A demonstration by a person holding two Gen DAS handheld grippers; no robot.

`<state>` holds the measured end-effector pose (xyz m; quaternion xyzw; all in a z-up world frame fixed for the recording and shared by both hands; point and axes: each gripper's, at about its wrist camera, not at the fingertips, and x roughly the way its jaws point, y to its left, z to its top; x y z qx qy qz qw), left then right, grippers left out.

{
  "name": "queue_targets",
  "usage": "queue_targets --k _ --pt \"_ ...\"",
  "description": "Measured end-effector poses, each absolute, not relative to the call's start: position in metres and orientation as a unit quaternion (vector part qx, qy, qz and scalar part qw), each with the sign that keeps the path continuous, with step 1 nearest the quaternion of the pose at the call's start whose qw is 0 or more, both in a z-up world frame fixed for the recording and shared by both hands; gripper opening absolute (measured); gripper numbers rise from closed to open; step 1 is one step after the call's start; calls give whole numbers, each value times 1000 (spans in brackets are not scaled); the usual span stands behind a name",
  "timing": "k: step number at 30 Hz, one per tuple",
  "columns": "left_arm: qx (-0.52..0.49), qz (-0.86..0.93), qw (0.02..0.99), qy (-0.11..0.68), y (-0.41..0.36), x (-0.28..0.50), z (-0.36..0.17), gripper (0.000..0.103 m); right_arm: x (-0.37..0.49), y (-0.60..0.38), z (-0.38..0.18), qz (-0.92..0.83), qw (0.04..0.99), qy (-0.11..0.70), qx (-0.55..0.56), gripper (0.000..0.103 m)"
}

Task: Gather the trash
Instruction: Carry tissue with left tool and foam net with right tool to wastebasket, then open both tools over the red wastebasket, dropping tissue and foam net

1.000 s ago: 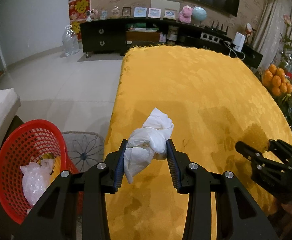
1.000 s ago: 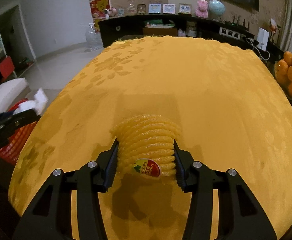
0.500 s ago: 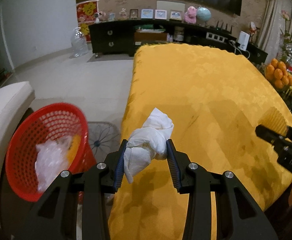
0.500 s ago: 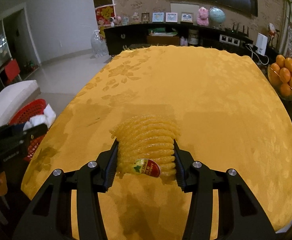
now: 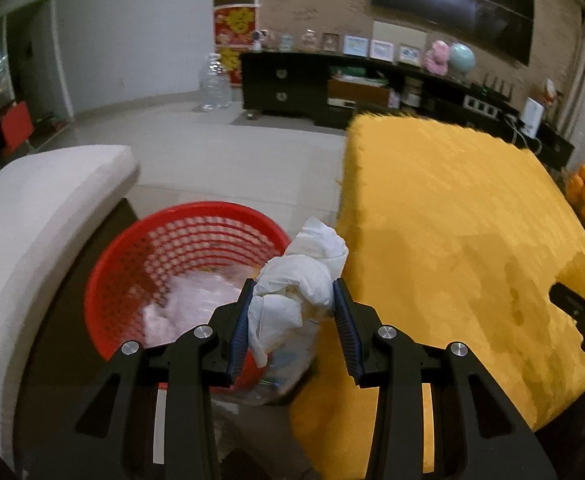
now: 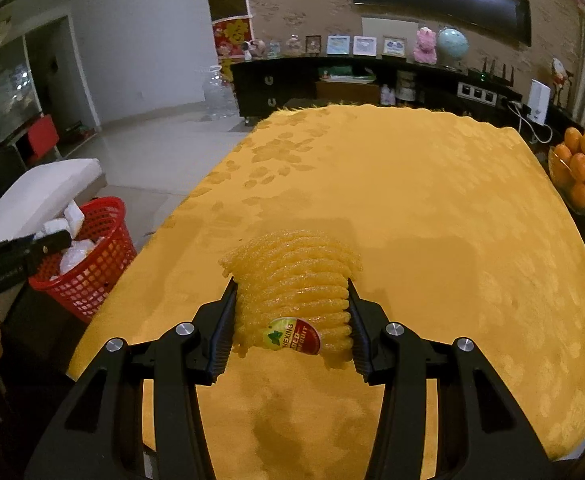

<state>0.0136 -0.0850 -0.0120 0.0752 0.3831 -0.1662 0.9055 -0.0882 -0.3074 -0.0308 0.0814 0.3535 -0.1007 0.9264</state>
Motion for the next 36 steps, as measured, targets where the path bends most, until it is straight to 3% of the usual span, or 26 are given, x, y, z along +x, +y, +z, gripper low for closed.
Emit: queue_targets --k 10,22,30,36 --pt "71 -118 914 382 -40 55 4 37 -63 -282 -22 -75 929 356 68 47" --pt "23 -76 896 438 -3 94 -20 40 -13 -245 -16 -25 930 362 55 47" --pt "-8 -62 893 446 12 96 -20 67 23 -206 -13 22 929 367 39 47" --pt "-19 -16 908 418 22 93 -8 74 48 -178 -17 58 924 376 30 47"
